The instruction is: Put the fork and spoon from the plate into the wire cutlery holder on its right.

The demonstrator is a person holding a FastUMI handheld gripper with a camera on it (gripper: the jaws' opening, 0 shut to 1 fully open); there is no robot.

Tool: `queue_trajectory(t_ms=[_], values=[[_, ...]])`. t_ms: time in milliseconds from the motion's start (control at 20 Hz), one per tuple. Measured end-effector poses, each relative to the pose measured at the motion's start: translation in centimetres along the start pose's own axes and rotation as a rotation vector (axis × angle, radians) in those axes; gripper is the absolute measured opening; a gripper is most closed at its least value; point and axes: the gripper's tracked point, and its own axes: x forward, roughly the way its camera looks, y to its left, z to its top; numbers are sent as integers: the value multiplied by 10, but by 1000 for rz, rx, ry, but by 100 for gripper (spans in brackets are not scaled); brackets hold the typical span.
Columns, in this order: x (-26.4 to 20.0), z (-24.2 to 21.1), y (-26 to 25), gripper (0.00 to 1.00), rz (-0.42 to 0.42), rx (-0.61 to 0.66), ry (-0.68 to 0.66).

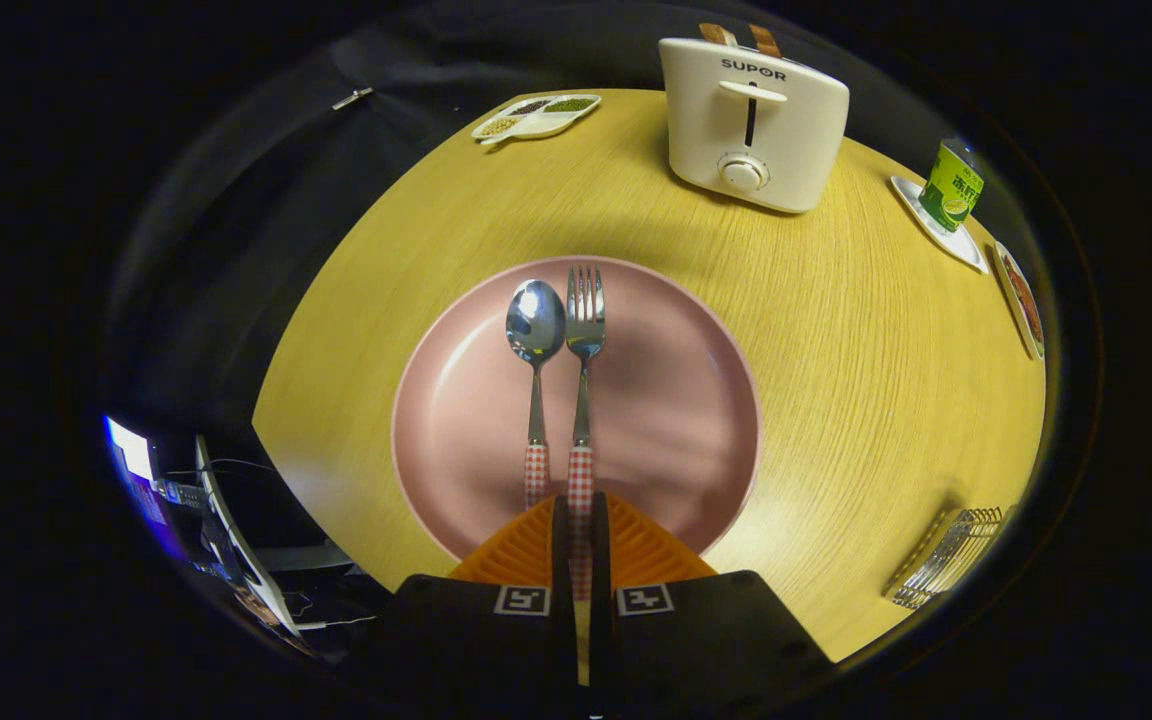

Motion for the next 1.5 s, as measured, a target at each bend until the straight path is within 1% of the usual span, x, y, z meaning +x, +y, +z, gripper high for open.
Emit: queue_trajectory(t_ms=[200, 350, 500, 650, 950, 1200, 1350, 1500], values=[[-31, 7, -6, 10, 34, 24, -19], [-66, 2, -18, 10, 67, 55, -21], [-105, -12, -44, 9, 71, 36, 0], [-140, -31, -84, 9, 50, -10, 23], [-196, -83, -171, 9, -25, -86, 181], [-235, -130, -223, 9, -62, -185, 358], [-258, -145, -244, 9, -55, -172, 466], [-266, -149, -266, 9, -78, -189, 552]])
